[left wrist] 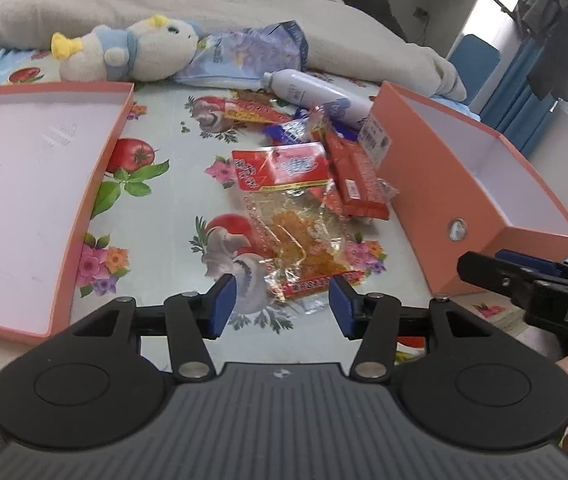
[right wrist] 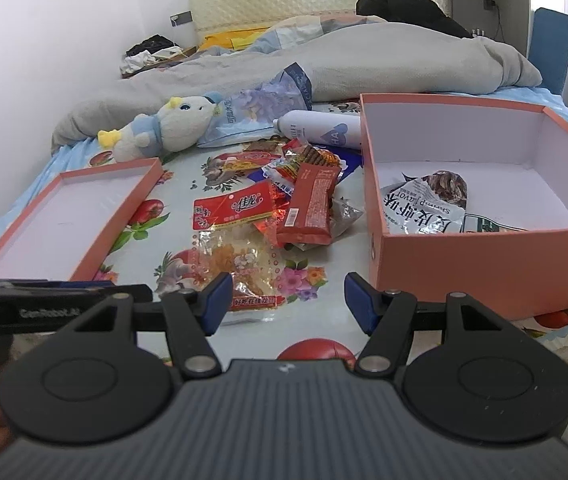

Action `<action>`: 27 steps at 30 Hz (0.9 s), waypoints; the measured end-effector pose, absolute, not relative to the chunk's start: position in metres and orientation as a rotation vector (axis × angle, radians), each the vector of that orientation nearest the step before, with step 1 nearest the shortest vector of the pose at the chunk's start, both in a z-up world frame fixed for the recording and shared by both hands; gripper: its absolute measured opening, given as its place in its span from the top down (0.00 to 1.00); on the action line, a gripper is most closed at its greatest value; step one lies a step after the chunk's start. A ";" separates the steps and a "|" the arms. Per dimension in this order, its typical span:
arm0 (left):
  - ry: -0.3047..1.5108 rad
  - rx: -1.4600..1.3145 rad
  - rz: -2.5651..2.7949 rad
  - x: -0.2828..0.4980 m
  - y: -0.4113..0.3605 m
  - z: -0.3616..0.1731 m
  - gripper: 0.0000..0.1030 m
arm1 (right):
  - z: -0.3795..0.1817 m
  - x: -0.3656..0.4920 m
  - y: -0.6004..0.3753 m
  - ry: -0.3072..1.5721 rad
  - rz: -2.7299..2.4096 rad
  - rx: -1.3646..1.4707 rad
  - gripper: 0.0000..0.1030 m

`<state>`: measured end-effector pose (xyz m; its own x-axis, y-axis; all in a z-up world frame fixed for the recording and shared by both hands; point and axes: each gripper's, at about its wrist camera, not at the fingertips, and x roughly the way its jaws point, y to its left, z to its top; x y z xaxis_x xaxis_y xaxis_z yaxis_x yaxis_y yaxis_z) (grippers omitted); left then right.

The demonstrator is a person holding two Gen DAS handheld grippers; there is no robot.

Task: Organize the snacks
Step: 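Grasp the red-labelled snack bag with the left tool while the right tool grasps a red stick packet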

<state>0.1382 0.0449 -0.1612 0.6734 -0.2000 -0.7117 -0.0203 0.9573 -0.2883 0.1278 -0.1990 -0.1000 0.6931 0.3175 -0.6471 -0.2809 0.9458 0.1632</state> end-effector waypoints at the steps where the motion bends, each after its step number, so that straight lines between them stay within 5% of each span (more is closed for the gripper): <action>1: 0.829 -0.289 -0.105 0.142 0.046 -0.165 0.39 | -0.100 0.130 -0.196 0.728 0.337 0.051 0.38; 27: 0.811 -0.406 -0.166 0.214 0.055 -0.227 0.42 | -0.137 0.236 -0.134 0.736 0.335 -0.066 0.50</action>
